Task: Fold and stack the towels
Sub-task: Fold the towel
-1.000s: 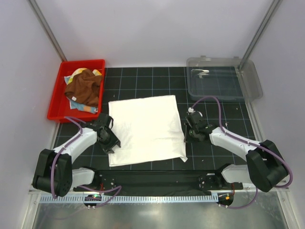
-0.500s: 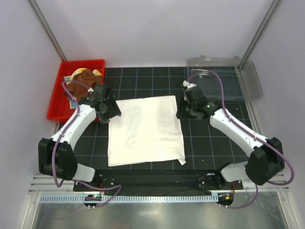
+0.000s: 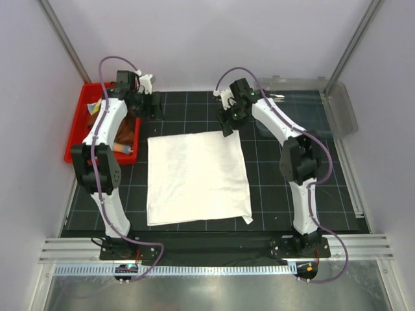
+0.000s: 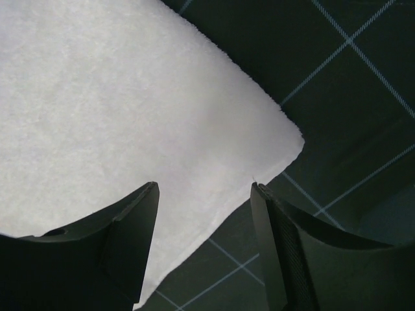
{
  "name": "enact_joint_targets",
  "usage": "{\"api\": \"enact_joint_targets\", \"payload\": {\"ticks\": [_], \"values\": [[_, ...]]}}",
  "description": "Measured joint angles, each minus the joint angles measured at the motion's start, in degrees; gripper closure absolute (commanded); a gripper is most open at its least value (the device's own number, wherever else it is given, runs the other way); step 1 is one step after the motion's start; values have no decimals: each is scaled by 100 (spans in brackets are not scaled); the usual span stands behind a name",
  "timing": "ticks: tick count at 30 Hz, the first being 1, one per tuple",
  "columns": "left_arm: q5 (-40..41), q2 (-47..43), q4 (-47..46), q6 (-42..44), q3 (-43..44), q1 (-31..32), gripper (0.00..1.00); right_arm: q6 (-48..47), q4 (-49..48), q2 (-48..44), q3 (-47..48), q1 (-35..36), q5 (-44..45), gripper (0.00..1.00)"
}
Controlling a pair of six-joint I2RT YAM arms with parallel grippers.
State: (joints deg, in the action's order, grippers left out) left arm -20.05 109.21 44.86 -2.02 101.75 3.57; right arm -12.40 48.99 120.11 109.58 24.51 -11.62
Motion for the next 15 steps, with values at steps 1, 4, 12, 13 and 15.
{"api": "enact_joint_targets", "payload": {"ticks": [1, 4, 12, 13, 15], "values": [[-116, 205, 85, 247, 262, -31, 34, -199, 275, 356, 433, -74, -122, 32], [-348, 822, 428, 879, 984, -61, 37, -662, 826, 1126, 1414, -278, -343, 30], [-540, 1869, 1204, 1902, 1615, -55, 40, -1344, 1541, 1829, 2374, -695, -632, 34], [-516, 1943, 1283, 1967, 1615, -55, 40, -1384, 1547, 1832, 2374, -734, -675, 35], [-450, 2048, 1401, 2109, 1615, -55, 40, -1445, 1528, 1836, 2374, -776, -743, 37]]}}
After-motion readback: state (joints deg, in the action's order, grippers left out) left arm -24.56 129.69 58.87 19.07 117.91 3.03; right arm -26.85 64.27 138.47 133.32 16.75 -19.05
